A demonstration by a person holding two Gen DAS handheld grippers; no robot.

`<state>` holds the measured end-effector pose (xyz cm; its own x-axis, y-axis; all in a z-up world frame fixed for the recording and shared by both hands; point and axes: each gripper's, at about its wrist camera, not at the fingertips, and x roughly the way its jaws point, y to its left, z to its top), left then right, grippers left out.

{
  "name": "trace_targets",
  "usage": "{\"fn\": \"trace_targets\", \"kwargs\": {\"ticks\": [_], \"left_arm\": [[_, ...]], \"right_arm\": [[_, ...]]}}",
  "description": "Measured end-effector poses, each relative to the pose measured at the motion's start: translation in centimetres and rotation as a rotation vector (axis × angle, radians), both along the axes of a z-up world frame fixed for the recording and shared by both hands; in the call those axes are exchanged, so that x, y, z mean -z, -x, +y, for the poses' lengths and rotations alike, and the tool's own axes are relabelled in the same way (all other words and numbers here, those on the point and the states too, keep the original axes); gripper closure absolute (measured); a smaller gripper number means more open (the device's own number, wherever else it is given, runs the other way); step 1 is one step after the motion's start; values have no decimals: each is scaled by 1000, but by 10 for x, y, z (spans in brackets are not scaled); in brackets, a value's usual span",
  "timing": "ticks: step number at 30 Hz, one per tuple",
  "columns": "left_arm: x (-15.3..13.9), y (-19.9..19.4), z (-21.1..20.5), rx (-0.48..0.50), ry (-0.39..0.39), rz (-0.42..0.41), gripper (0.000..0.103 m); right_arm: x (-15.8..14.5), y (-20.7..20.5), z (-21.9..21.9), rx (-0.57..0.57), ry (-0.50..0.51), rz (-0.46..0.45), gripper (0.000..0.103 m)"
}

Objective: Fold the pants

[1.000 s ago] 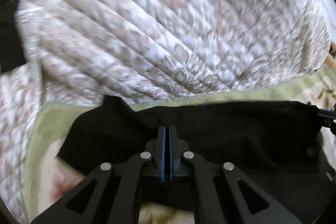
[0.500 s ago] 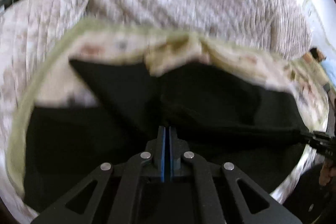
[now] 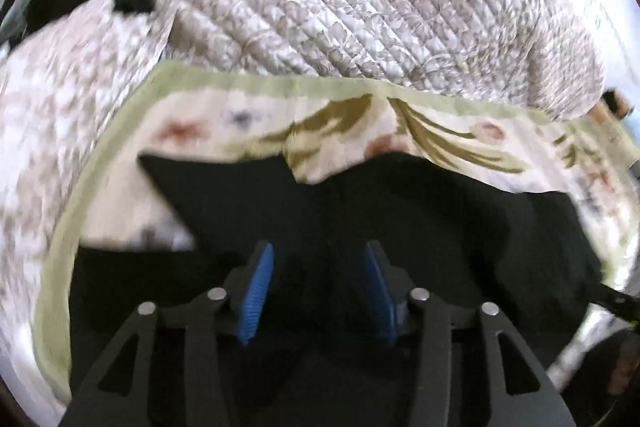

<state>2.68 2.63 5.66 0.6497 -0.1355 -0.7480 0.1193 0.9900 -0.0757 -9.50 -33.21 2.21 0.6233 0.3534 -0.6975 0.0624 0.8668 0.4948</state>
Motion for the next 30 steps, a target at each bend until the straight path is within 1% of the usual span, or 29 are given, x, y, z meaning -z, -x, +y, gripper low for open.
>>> {"fn": "trace_targets", "kwargs": {"ticks": [2, 3, 6, 8, 9, 11, 13, 16, 17, 18, 19, 20, 21, 22, 23, 24, 26, 27, 30], "left_arm": [[8, -17, -6, -13, -46, 7, 53], [13, -26, -8, -16, -55, 16, 53], [23, -42, -9, -19, -55, 29, 53], [31, -47, -10, -20, -50, 43, 53], [35, -50, -11, -18, -48, 53, 53], [44, -53, -13, -20, -56, 78, 52], [50, -56, -14, -20, -62, 84, 49], [49, -60, -14, -27, -71, 79, 50], [49, -61, -14, -31, -79, 75, 54], [49, -62, -14, -37, -88, 69, 77], [49, -64, -12, -43, -91, 69, 94], [48, -65, -9, -53, -85, 68, 95], [47, -65, -5, -54, -58, 67, 100], [46, -63, 0, -67, -37, 61, 100], [44, -61, 4, -82, -30, 49, 100], [39, -57, 8, -99, -15, 29, 100], [27, -46, 20, -137, 27, -12, 101], [18, -36, 28, -157, 56, -40, 101], [-9, 1, 51, -221, 99, -134, 101]], "right_arm": [[3, -3, -7, 38, -12, 25, 45], [5, -4, -10, 52, -22, 32, 45], [3, -4, -22, 114, -33, 25, 45], [4, -3, -28, 162, -20, 42, 45], [7, -4, -31, 184, -29, 60, 45], [11, -5, -30, 197, -40, 78, 45], [10, -5, -28, 207, -24, 64, 45], [6, -10, -31, 245, -25, 17, 45], [4, -10, -31, 257, -27, 5, 45], [2, -11, -31, 262, -24, -5, 45], [1, -13, -30, 267, -11, -14, 45], [1, -14, -30, 267, -5, -16, 48], [2, -17, -29, 263, 5, -14, 57], [4, -18, -29, 264, 11, -10, 60], [6, -18, -30, 271, 16, -5, 66], [8, -18, -32, 279, 16, -1, 75], [10, -16, -38, 294, 6, -2, 84], [11, -15, -40, 299, -4, -4, 85], [10, -13, -42, 303, -24, -18, 86]]}}
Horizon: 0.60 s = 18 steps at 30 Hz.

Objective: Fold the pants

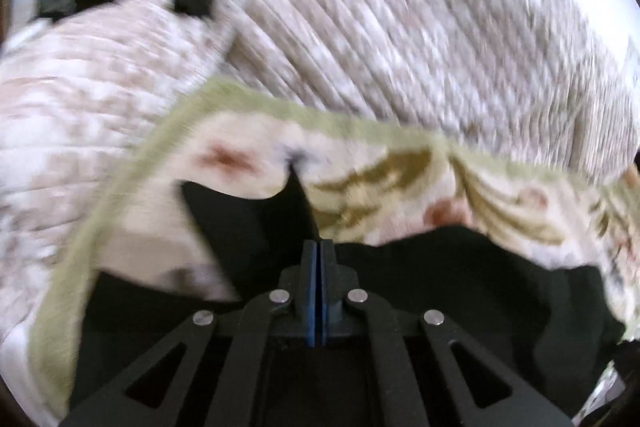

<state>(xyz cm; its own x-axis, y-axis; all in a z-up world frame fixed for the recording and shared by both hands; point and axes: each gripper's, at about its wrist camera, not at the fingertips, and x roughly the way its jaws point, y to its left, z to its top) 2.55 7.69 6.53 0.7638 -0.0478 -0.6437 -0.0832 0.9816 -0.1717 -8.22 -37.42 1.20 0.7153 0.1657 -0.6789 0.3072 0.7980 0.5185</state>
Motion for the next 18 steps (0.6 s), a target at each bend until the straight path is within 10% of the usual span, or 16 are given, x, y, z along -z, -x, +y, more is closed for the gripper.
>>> {"fn": "trace_targets", "kwargs": {"ticks": [4, 11, 15, 18], "left_arm": [[-11, 60, 41, -117, 62, -66, 101], [40, 91, 91, -207, 203, 58, 99], [61, 89, 106, -203, 379, 110, 60], [60, 90, 101, -194, 397, 75, 49]], "right_arm": [[-1, 3, 0, 0, -17, -16, 86], [-1, 4, 1, -2, -23, -14, 86], [-2, 5, 3, -3, -9, -7, 86], [-2, 5, 3, -2, -2, -4, 86]]}}
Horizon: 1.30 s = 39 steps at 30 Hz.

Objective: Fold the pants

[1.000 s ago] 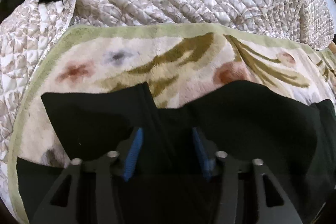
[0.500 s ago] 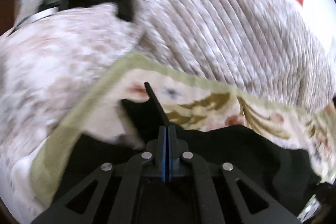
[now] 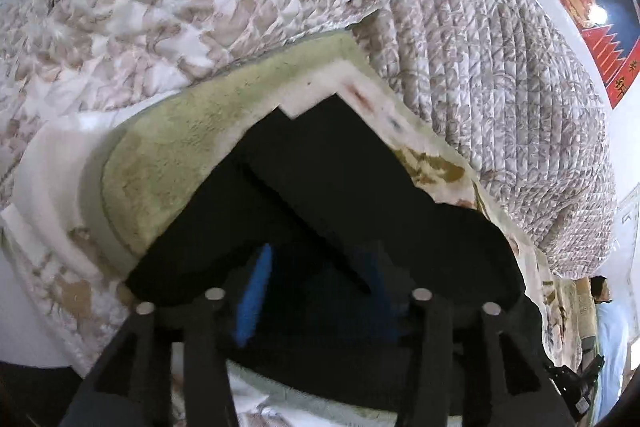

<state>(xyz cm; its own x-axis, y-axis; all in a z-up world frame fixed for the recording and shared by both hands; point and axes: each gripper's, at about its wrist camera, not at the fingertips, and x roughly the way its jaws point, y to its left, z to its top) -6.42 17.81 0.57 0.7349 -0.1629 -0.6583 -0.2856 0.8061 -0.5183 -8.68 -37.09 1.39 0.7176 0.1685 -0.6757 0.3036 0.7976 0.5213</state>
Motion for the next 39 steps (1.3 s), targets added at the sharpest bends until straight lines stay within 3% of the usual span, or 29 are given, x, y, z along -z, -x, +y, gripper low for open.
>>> {"fn": "trace_targets", "kwargs": {"ticks": [6, 8, 9, 10, 17, 23, 27, 29, 31, 36, 39], "left_arm": [[2, -25, 0, -50, -56, -6, 54], [0, -30, 0, -68, -101, 3, 78], [0, -33, 0, -72, -116, 10, 95], [0, -34, 2, -72, -110, 18, 97], [-28, -25, -2, -62, -146, -24, 99], [-74, 16, -9, -55, -188, -118, 99], [-48, 28, -5, -57, -207, -19, 99], [-26, 30, 4, -59, -150, 48, 99], [-18, 32, 7, -64, -136, 72, 99], [-26, 35, 4, -49, -162, 35, 99], [-13, 31, 5, -52, -173, 93, 99]], "right_arm": [[-1, -2, 1, 4, 4, 1, 86], [-2, -2, 1, 13, 8, -2, 86], [-4, -1, 1, 17, 11, -10, 86], [-6, 0, 1, 24, 17, -17, 86], [-17, -1, 1, 14, 24, -43, 95], [-47, 19, 2, -8, -2, -121, 95], [-23, 21, -7, 30, -15, -4, 95], [-1, 18, -18, 62, -88, 63, 95], [2, 17, -17, 66, -82, 68, 95], [-17, 21, -13, 55, -53, 11, 95], [-9, 20, -14, 67, -29, 47, 95]]}}
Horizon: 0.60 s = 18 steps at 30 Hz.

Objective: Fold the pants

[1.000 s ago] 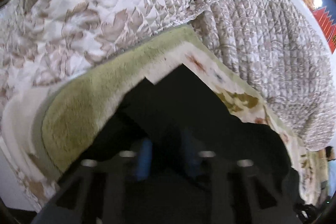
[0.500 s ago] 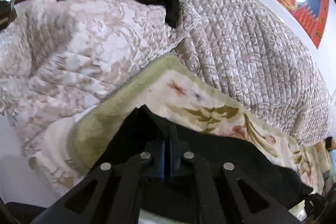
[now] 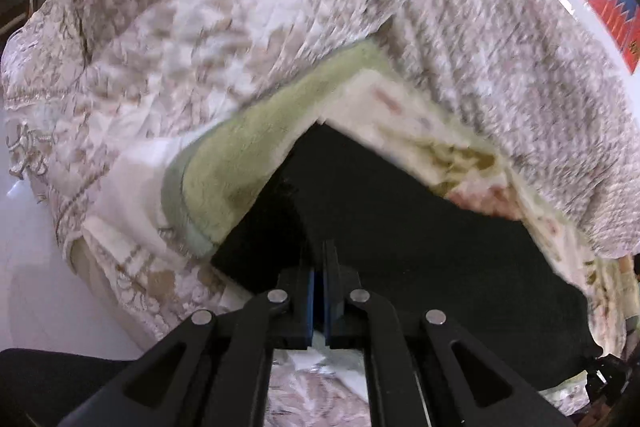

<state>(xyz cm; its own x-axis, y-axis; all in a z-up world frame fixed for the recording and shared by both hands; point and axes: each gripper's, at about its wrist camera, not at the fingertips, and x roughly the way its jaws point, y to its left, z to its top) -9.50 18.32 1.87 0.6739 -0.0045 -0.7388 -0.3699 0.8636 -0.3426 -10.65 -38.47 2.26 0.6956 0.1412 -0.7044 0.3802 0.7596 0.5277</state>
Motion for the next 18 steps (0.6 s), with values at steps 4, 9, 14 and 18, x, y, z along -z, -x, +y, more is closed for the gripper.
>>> {"fn": "trace_targets", "kwargs": {"ticks": [4, 9, 14, 18], "left_arm": [[0, 4, 0, 1, -6, -3, 99], [5, 2, -2, 5, -8, 31, 98], [-19, 19, 2, -29, -64, -11, 97], [-44, 27, 8, -96, -147, -67, 97]], "right_arm": [[6, 7, -2, 22, -1, 2, 95], [13, 0, -2, -2, 19, 34, 95], [-14, 21, -5, 72, 135, 7, 81], [-38, 33, -2, 127, 278, -48, 81]]}}
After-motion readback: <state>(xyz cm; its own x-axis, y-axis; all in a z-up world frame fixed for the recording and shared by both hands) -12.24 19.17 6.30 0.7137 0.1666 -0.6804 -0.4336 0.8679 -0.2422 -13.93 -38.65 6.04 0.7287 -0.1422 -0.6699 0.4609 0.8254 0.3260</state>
